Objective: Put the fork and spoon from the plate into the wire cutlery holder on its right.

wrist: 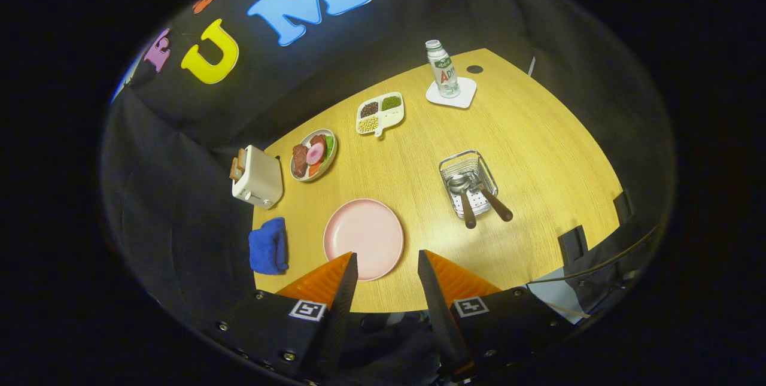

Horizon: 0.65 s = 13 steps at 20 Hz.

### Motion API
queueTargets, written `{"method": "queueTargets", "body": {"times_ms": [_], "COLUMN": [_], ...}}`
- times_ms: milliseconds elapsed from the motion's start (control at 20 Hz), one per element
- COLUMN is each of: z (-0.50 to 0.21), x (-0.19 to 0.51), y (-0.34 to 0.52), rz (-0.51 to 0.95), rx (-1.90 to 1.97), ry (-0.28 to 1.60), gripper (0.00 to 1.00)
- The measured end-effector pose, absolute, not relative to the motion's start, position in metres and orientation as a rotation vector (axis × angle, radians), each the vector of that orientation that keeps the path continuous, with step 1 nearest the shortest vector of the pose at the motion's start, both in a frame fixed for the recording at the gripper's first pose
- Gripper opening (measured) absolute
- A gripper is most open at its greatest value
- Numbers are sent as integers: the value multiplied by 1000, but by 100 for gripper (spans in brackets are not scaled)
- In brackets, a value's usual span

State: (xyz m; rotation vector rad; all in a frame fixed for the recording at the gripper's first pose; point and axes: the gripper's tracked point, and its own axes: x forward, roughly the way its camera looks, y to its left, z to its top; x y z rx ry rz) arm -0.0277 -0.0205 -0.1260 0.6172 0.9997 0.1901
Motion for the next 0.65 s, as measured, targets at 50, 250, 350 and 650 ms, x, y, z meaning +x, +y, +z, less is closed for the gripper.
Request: {"method": "queueTargets", "body": {"times_ms": [50, 250, 350, 650], "z": [-126, -127, -127, -126], "x": [-28, -26, -25, -26], "y": [-19, -13, -13, -14], "rz": [196, 218, 222, 221], "rx": [605, 592, 589, 598], "ry": [1000, 987, 982, 961], "gripper": [63, 63, 63, 63]}}
